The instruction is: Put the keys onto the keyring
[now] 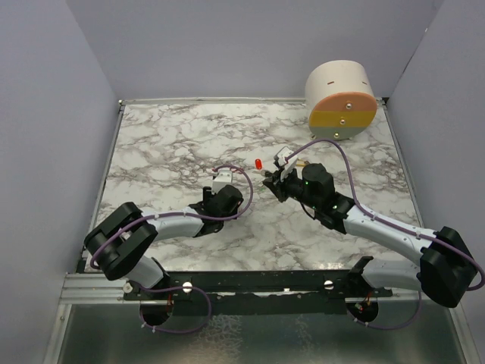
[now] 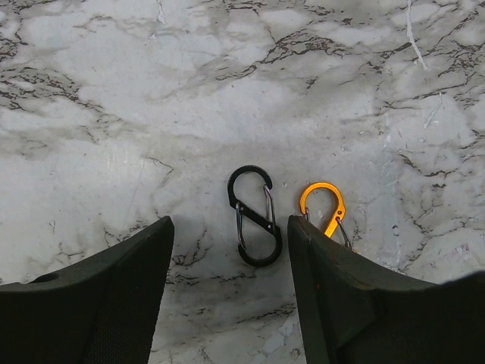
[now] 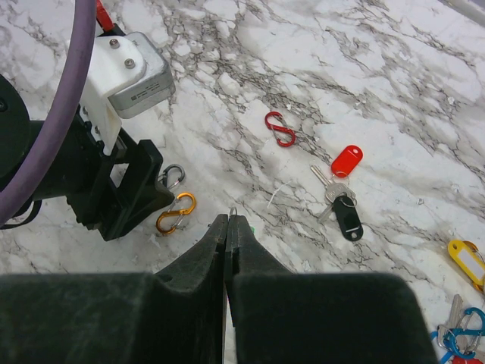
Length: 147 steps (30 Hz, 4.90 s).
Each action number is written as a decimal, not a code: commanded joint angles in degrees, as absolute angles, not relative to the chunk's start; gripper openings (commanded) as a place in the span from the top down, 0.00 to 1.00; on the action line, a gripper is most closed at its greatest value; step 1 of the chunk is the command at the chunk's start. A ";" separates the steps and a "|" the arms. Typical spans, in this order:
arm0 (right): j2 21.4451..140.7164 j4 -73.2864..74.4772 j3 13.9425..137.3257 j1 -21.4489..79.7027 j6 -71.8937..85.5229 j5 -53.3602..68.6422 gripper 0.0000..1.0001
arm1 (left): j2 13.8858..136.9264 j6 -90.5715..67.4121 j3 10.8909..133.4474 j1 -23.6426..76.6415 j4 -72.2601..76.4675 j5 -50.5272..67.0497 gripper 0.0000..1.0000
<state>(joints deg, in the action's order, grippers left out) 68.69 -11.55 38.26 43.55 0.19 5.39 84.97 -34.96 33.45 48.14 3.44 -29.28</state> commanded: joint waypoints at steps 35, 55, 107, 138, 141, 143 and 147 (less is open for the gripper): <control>69.77 -12.88 37.64 43.91 0.14 6.55 0.99 | 84.36 -33.76 33.30 48.42 1.99 -27.73 1.00; 72.30 -19.85 34.80 43.95 -3.76 16.78 0.99 | 76.14 -27.25 43.38 48.25 -1.01 -18.97 1.00; 79.08 -23.04 36.10 43.92 -3.17 15.95 0.99 | 75.58 -28.81 44.65 48.42 3.07 -10.26 1.00; 78.06 -23.51 35.50 43.95 -2.64 12.50 0.99 | 74.28 -28.77 43.15 49.20 3.02 -9.32 1.00; 78.22 -23.46 35.44 43.95 -2.59 11.94 0.99 | 74.27 -28.77 43.11 49.17 2.99 -9.37 1.00; 78.18 -23.46 35.43 43.94 -2.62 11.71 0.99 | 74.21 -28.79 43.07 49.26 2.98 -9.33 1.00; 77.86 -23.55 35.28 43.95 -2.62 10.89 0.99 | 74.18 -28.69 42.98 49.34 2.98 -9.13 1.00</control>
<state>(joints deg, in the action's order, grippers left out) 78.74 -21.12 35.51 43.55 -2.98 13.10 75.64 -28.64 43.55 48.88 1.74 -10.41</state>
